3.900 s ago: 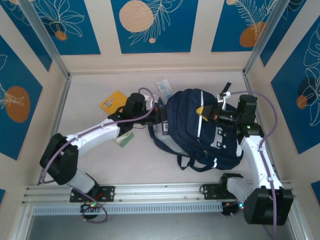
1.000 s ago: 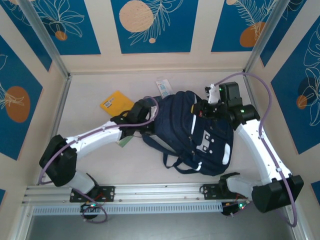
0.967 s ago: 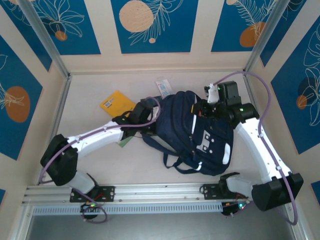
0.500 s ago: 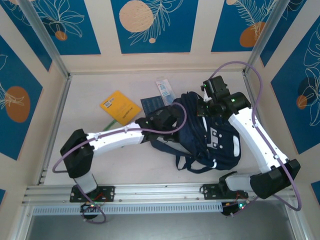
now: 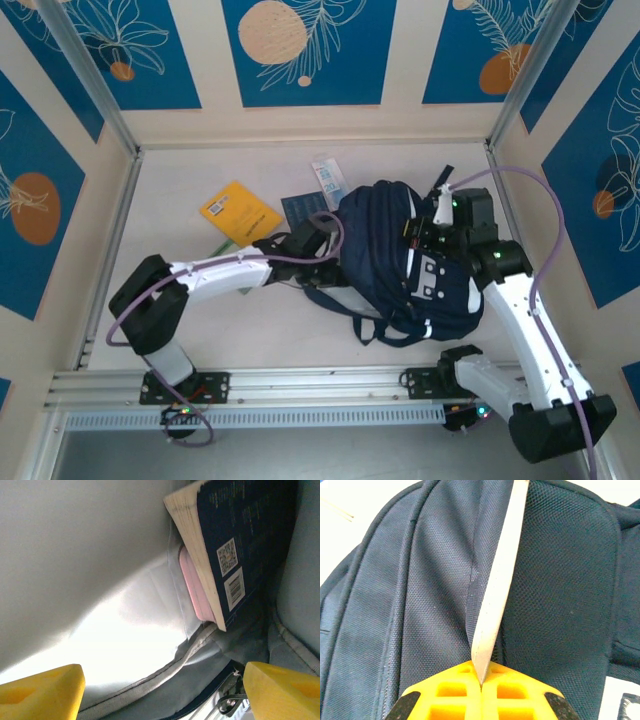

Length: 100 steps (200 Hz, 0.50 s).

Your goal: Pack books, pencil case, and school supplies into a backpack

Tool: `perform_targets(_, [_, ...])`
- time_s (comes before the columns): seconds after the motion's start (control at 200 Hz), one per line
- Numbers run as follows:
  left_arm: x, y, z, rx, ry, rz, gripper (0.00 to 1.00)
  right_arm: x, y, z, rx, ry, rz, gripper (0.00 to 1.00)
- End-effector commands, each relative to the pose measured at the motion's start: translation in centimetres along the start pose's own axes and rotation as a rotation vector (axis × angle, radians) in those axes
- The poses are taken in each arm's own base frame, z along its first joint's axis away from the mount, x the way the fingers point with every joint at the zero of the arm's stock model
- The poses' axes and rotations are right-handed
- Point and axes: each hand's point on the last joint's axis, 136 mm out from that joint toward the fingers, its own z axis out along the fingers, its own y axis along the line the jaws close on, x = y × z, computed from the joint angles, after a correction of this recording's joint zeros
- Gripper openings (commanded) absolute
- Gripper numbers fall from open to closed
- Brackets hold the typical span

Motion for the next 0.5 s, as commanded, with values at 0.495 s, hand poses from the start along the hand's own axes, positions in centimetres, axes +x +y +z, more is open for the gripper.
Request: perform_targets(0.495, [-4.4,5.9,-15.7,-0.239,-0.314,-0.090,0.86,0.7,-5.7,3.4,0.331,0.048,0.032,0.00])
